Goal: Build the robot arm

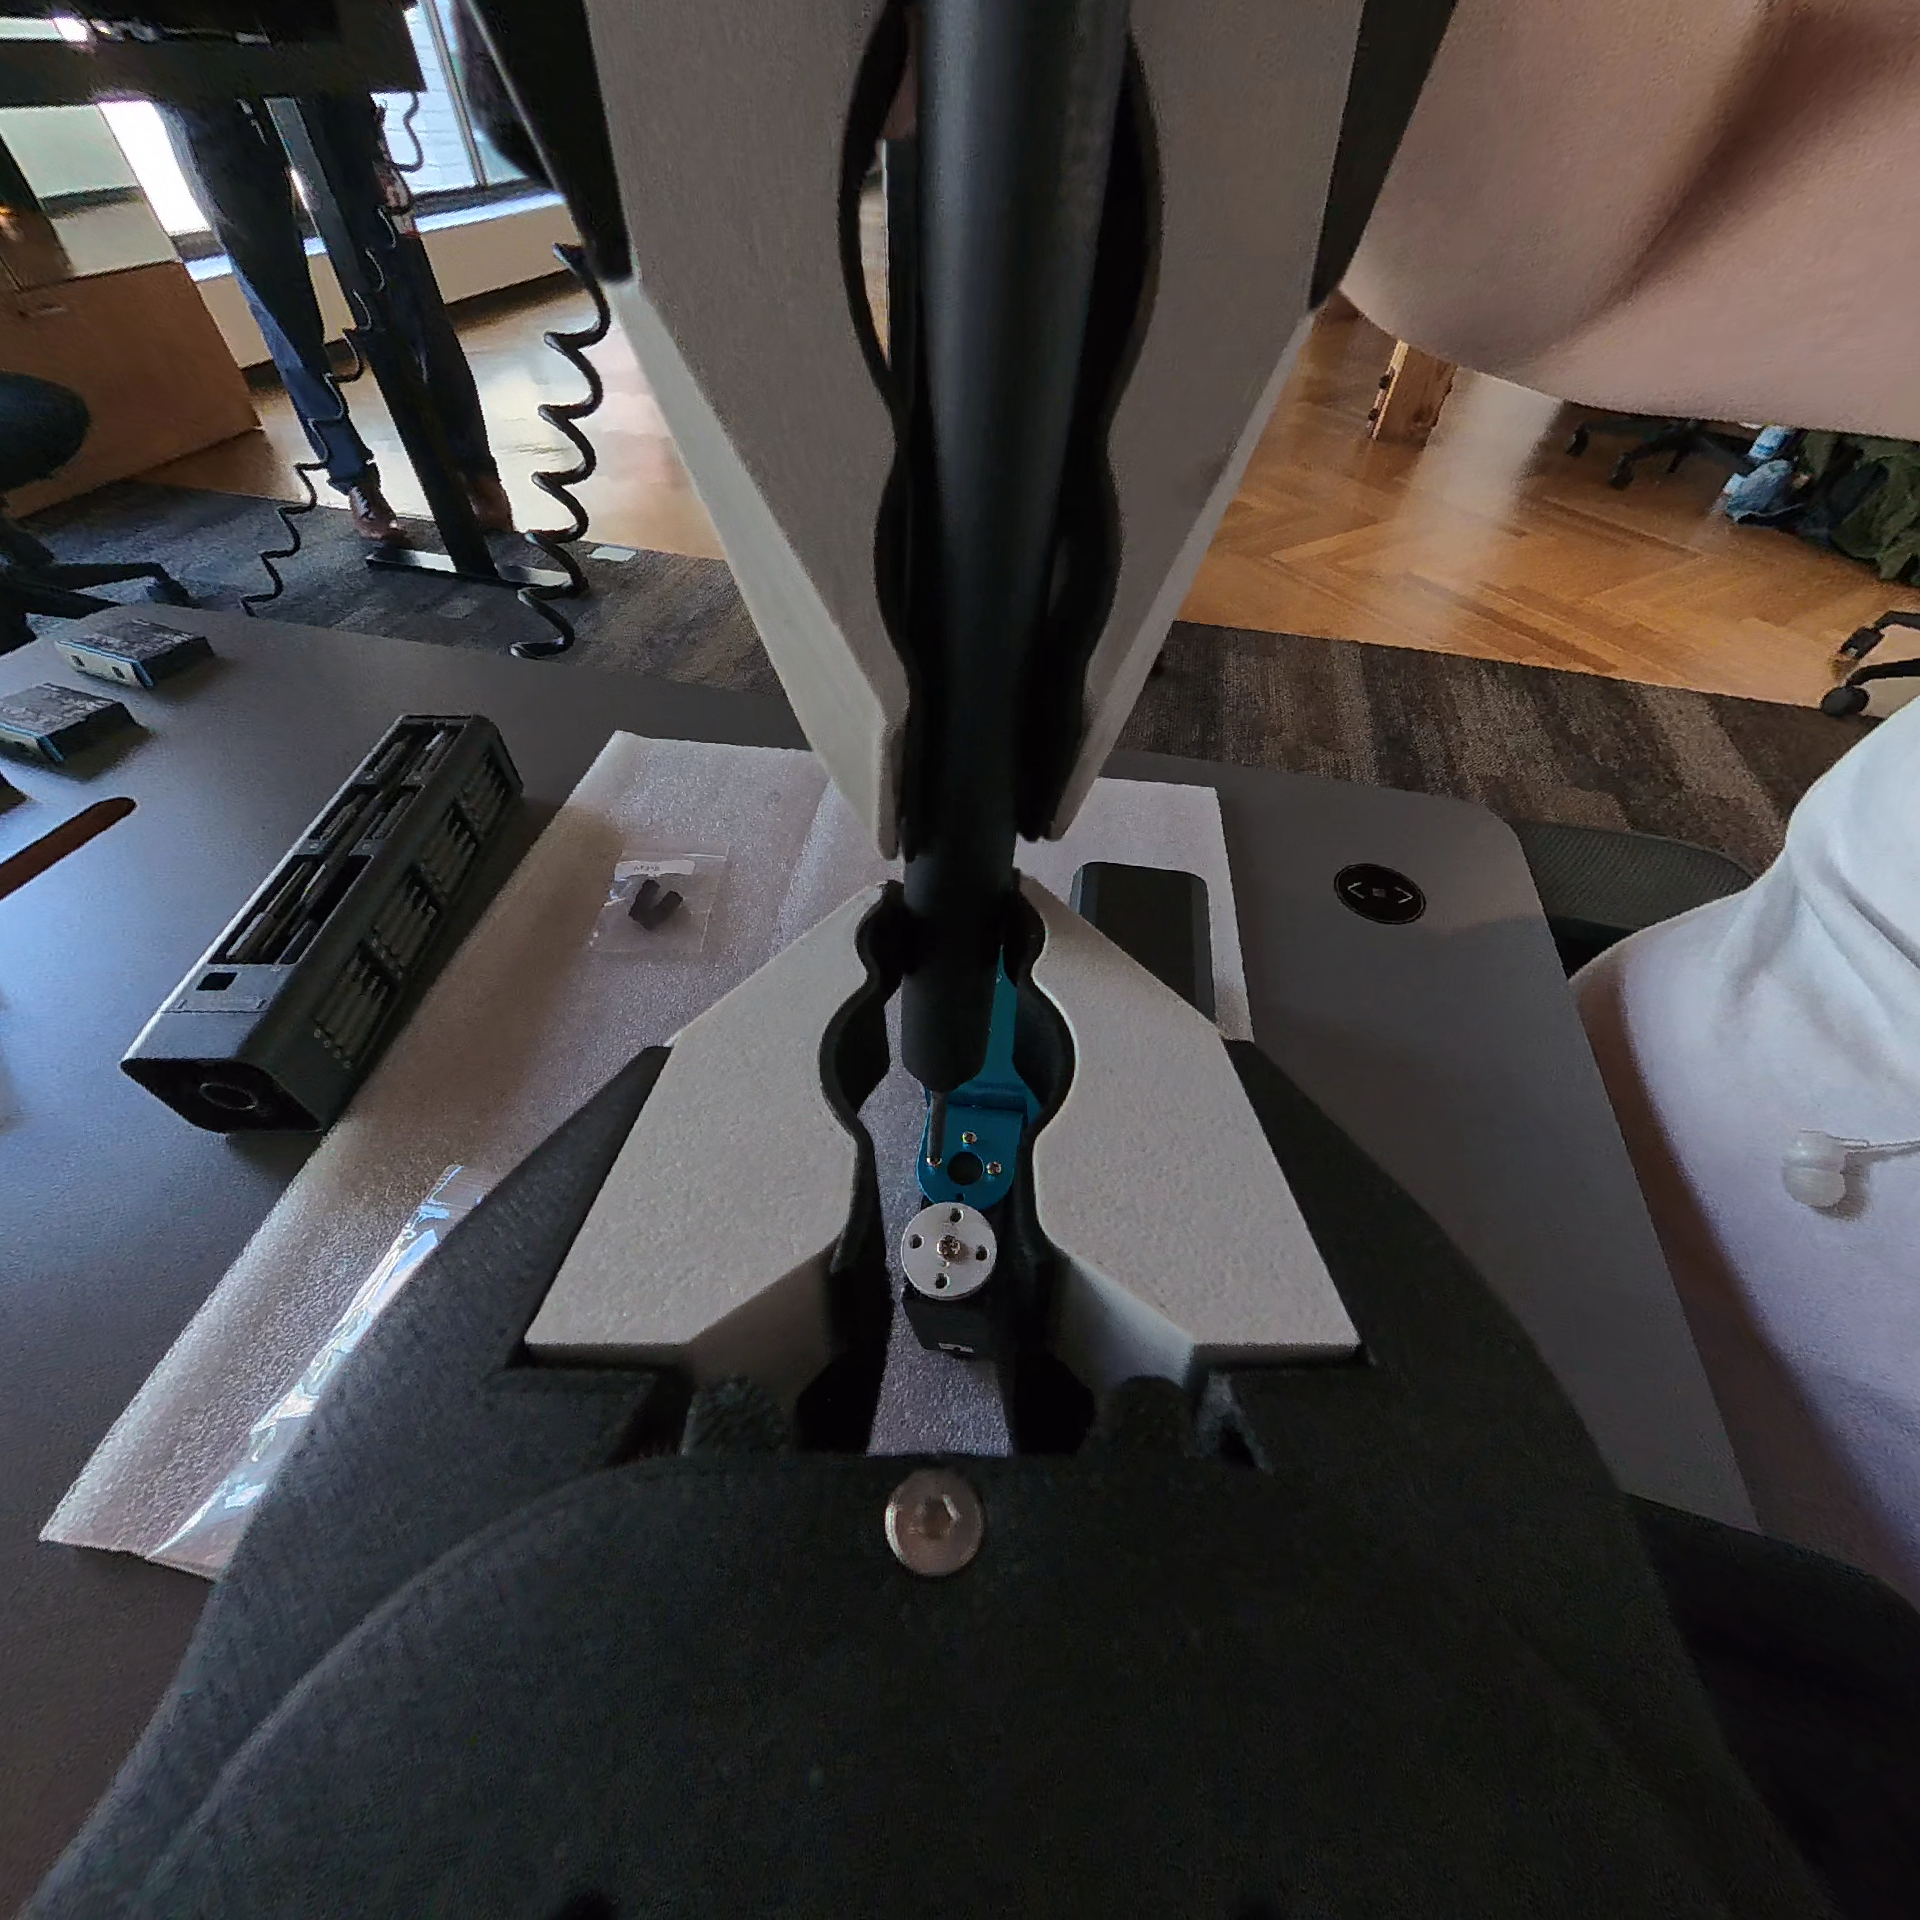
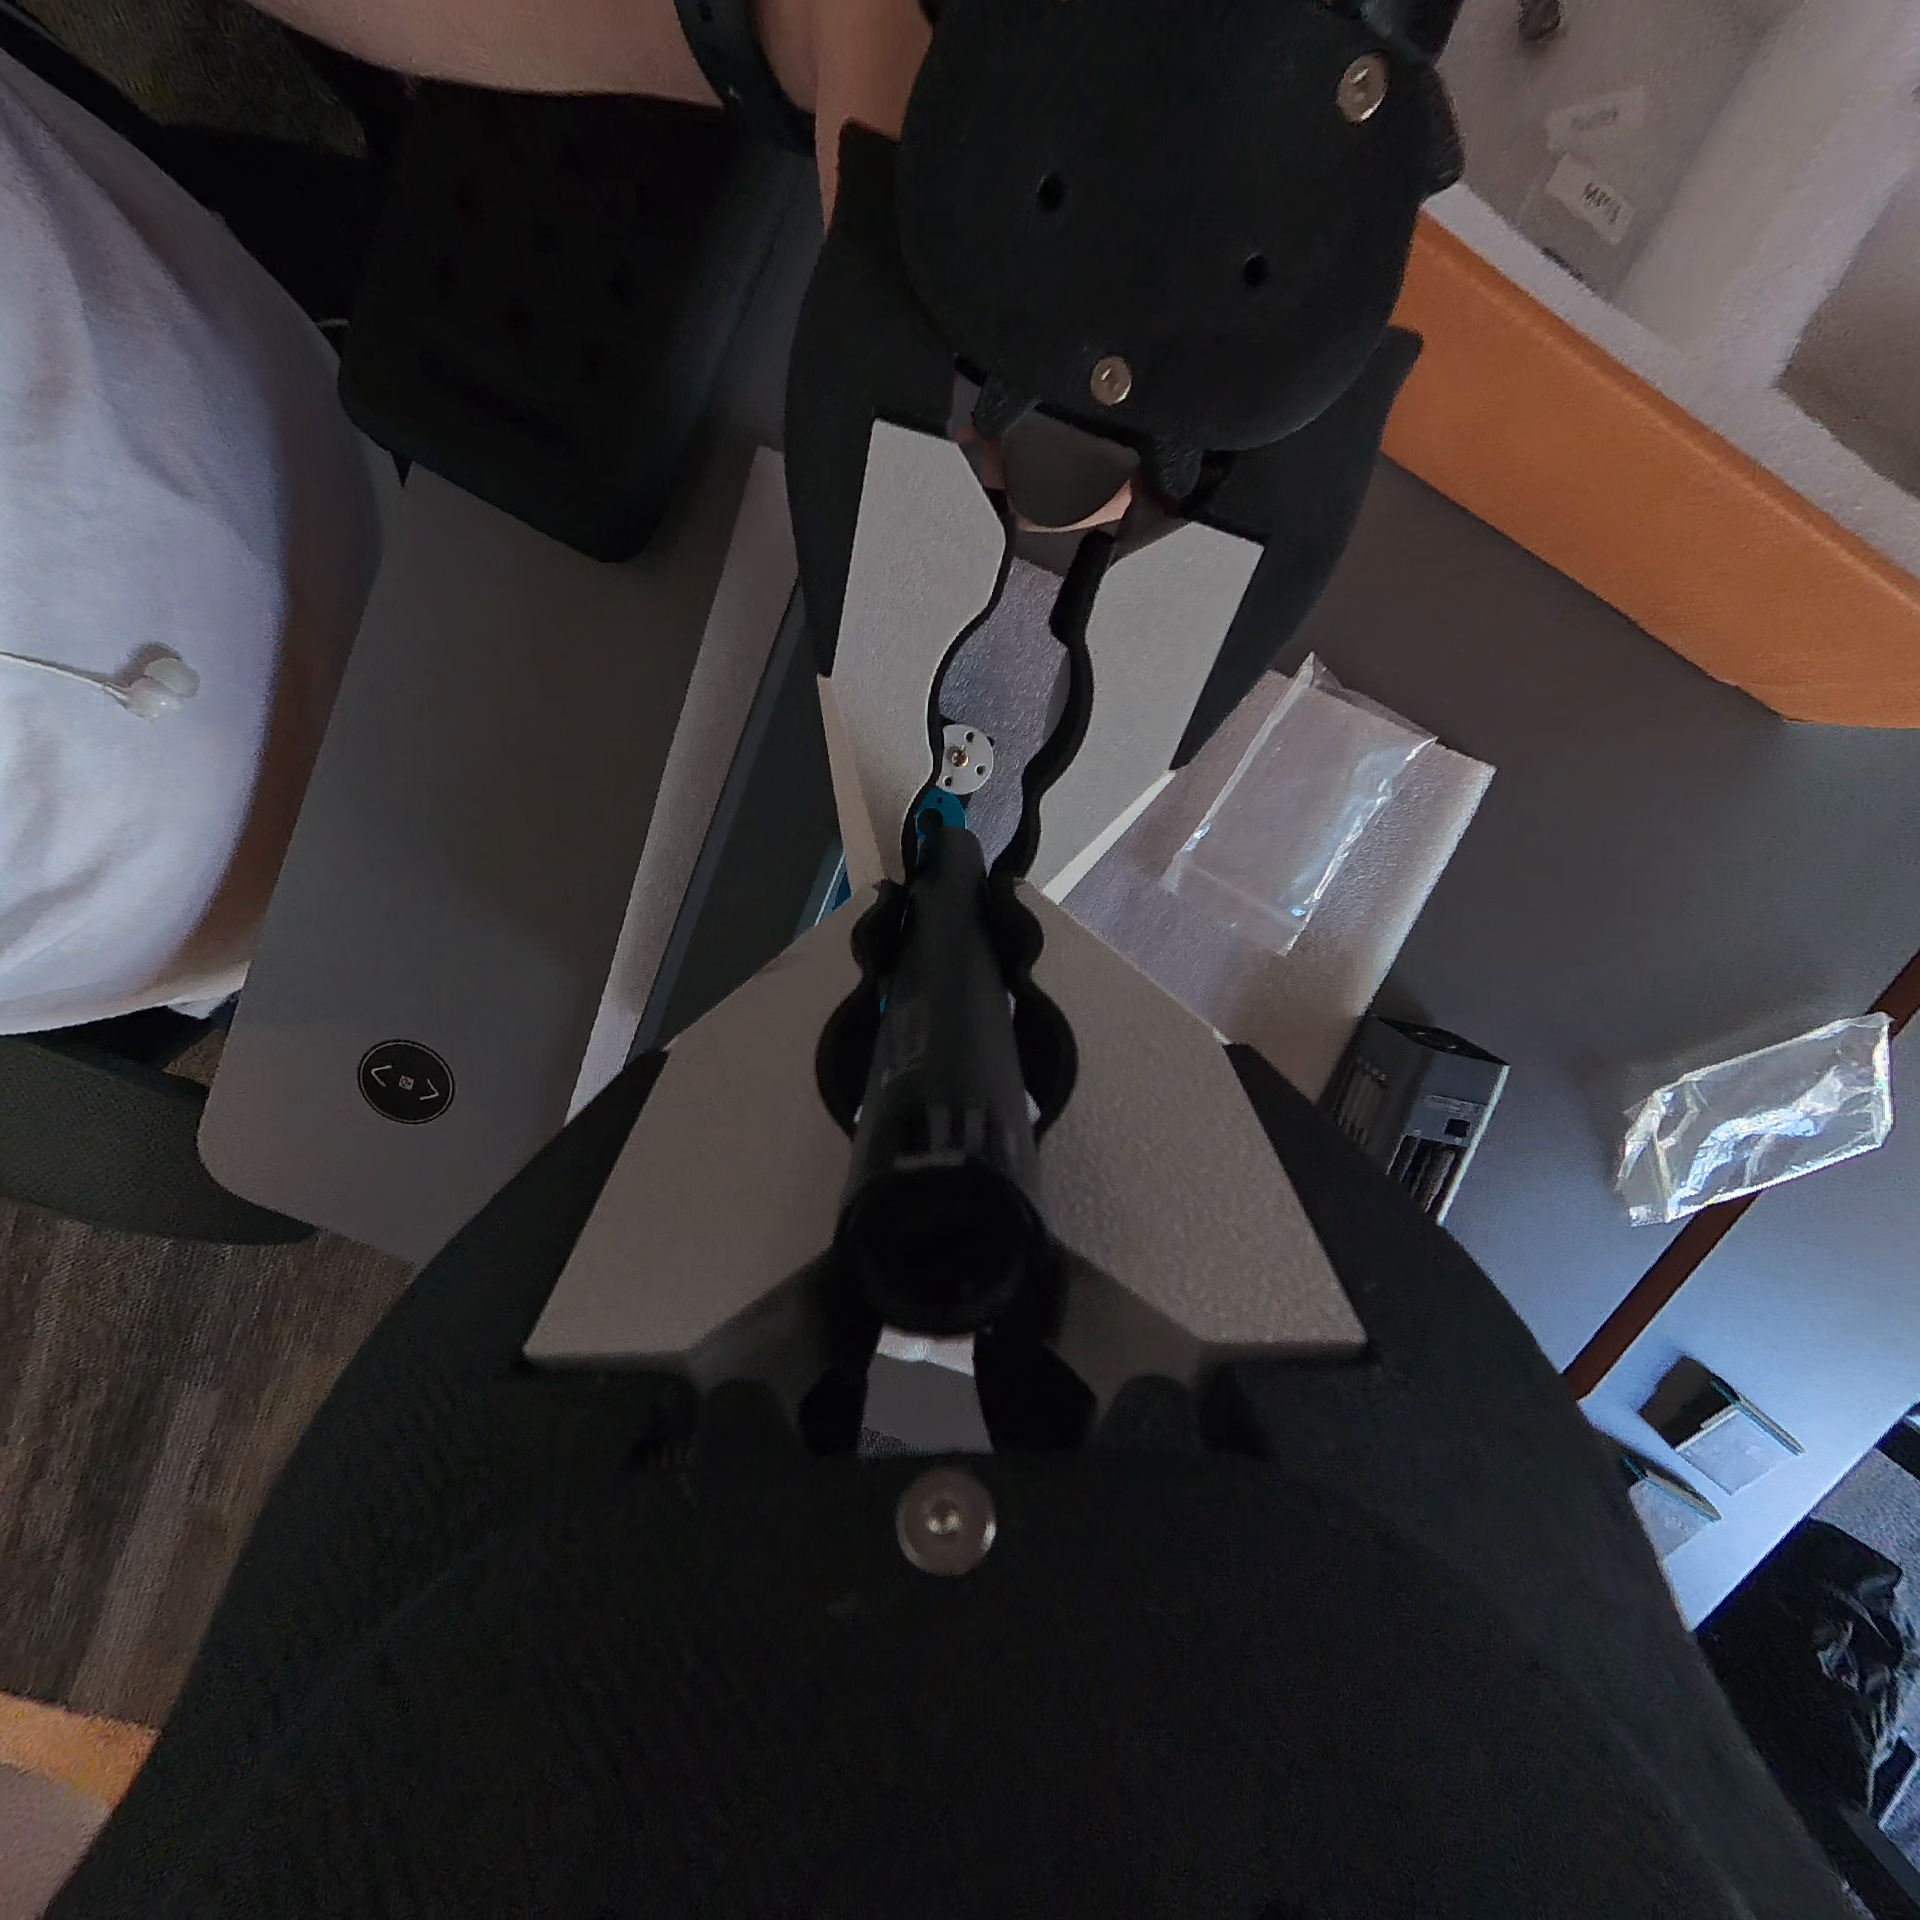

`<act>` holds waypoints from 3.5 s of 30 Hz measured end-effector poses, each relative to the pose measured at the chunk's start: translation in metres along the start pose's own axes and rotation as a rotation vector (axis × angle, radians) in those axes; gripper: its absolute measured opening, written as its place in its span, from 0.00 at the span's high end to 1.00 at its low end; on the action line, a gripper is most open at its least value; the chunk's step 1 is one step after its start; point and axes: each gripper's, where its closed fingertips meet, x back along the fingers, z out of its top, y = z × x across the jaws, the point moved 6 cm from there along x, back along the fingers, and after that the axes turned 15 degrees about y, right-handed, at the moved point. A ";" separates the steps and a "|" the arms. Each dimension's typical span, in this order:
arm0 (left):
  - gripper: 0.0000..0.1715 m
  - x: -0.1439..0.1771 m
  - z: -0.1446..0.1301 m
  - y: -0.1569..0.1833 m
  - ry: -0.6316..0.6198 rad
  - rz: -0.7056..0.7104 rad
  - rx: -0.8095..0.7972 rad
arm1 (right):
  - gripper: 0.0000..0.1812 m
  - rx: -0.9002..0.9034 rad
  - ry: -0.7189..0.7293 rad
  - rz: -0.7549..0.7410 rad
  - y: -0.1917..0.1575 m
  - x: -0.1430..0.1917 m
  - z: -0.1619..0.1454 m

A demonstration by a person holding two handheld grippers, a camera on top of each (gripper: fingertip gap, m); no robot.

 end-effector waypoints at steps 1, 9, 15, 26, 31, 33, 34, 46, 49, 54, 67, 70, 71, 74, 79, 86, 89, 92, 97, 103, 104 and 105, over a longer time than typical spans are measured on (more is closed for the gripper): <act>0.90 0.000 0.000 0.000 0.000 -0.004 0.001 | 0.90 -0.003 -0.013 0.004 0.000 -0.003 -0.001; 0.90 0.002 0.000 0.000 -0.004 -0.003 -0.006 | 0.90 -0.015 -0.035 0.012 0.001 -0.008 -0.001; 0.84 0.010 -0.007 0.002 -0.083 -0.024 0.032 | 0.90 0.025 -0.035 0.002 -0.001 -0.009 0.000; 0.79 0.018 -0.048 0.000 -0.381 0.013 0.086 | 0.90 -0.051 0.030 -0.001 0.003 -0.008 -0.002; 0.86 0.018 -0.048 -0.001 -0.367 0.039 0.129 | 0.90 -0.083 0.029 -0.003 0.005 -0.008 -0.003; 0.86 0.018 -0.048 -0.001 -0.368 0.050 0.120 | 0.90 -0.112 0.034 -0.010 0.007 -0.008 -0.003; 0.86 0.018 -0.048 -0.001 -0.370 0.058 0.111 | 0.90 -0.129 0.034 -0.015 0.008 -0.007 -0.004; 0.85 0.017 -0.047 0.000 -0.365 0.061 0.086 | 0.90 -0.199 0.051 -0.049 0.007 -0.006 -0.008; 0.83 0.018 -0.047 -0.001 -0.364 0.069 0.065 | 0.90 -0.210 0.045 -0.053 0.008 -0.005 -0.009; 0.82 0.014 -0.048 0.000 -0.355 0.024 0.119 | 0.90 -0.222 0.034 -0.058 0.008 -0.005 -0.011; 0.87 0.011 -0.047 0.000 -0.381 0.082 0.136 | 0.90 -0.336 -0.001 -0.157 0.006 -0.006 -0.007; 0.87 0.011 -0.047 0.002 -0.382 0.117 0.131 | 0.90 -0.330 -0.003 -0.158 0.006 -0.007 -0.005; 0.87 0.010 -0.047 0.003 -0.385 0.126 0.119 | 0.89 -0.325 -0.004 -0.151 0.005 -0.007 -0.004; 0.87 0.009 -0.046 0.006 -0.383 0.156 0.094 | 0.90 -0.316 -0.012 -0.138 0.005 -0.007 -0.003; 0.87 0.008 -0.046 0.011 -0.381 0.195 0.055 | 0.89 -0.325 -0.007 -0.126 0.005 -0.007 -0.003; 0.89 0.017 -0.046 0.011 -0.340 0.187 0.073 | 0.89 -0.329 0.003 -0.151 -0.001 -0.007 -0.004; 0.87 0.023 -0.046 0.009 -0.328 0.190 0.109 | 0.89 -0.335 0.001 -0.171 -0.002 -0.007 -0.004; 0.86 0.027 -0.051 0.008 -0.361 0.201 0.121 | 0.89 -0.359 0.007 -0.206 -0.002 -0.008 -0.004; 0.87 0.027 -0.052 0.007 -0.351 0.208 0.149 | 0.89 -0.443 0.038 -0.261 -0.002 -0.008 -0.005; 0.87 0.027 -0.052 0.007 -0.353 0.221 0.146 | 0.89 -0.532 0.063 -0.356 -0.006 -0.010 -0.003; 0.87 0.027 -0.052 0.008 -0.354 0.222 0.145 | 0.89 -0.549 0.071 -0.377 -0.007 -0.010 -0.004; 0.87 0.027 -0.052 0.008 -0.355 0.223 0.144 | 0.89 -0.572 0.083 -0.399 -0.008 -0.009 -0.004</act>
